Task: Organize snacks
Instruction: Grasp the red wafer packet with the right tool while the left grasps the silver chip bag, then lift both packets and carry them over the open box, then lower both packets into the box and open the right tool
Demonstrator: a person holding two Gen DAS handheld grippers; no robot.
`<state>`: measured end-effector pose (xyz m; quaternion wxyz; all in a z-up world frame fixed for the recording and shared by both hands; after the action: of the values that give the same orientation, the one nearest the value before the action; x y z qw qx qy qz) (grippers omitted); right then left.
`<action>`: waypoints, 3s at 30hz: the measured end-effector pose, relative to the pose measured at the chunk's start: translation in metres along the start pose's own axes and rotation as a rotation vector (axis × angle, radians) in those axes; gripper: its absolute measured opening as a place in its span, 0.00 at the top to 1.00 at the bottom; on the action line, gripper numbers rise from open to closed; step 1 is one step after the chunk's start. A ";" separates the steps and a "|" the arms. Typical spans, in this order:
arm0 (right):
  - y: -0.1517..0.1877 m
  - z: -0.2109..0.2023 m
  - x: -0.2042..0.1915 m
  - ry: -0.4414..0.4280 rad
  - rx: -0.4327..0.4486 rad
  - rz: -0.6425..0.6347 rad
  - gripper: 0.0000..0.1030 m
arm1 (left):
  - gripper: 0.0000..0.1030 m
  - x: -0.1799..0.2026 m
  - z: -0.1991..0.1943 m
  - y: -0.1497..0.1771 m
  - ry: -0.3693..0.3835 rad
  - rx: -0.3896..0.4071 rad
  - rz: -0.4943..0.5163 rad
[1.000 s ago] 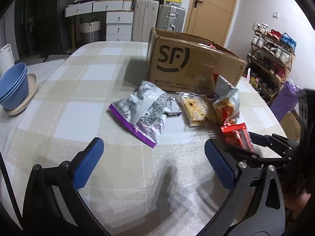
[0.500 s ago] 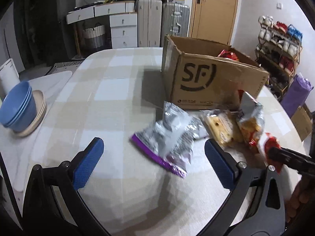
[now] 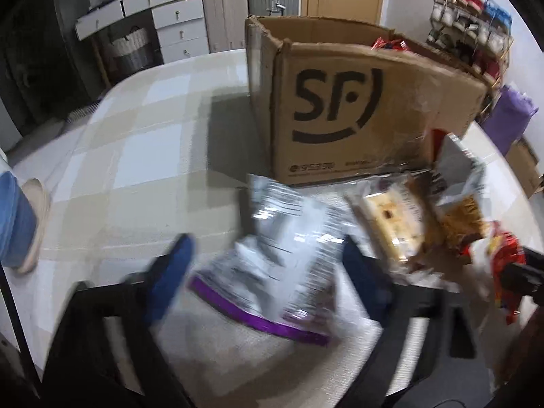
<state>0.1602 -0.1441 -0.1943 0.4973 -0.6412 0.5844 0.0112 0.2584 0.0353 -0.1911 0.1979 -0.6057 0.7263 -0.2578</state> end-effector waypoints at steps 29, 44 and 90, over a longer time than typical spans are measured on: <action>0.011 -0.076 -0.064 0.008 0.144 -0.135 0.57 | 0.67 0.049 -0.154 0.058 0.085 0.152 -0.058; 0.009 -0.144 -0.085 0.046 0.267 -0.130 0.56 | 0.67 0.058 -0.199 0.101 0.211 0.158 -0.097; -0.241 -0.002 -0.089 0.082 0.099 -0.203 0.64 | 0.66 0.026 -0.096 -0.210 0.098 0.270 -0.111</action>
<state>0.3143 -0.1223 0.0108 0.5026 -0.6716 0.5361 -0.0945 0.3587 -0.0051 0.0142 0.2274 -0.5993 0.6593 -0.3929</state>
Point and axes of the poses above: each gripper's, at about its wrist camera, not at the fingertips, and z roughly the way its jaws point, x to its right, y to its underside, the point moved 5 cm from there along z, roughly the way its jaws point, and after that the axes turned 1 degree about y, right-handed, at the moved point
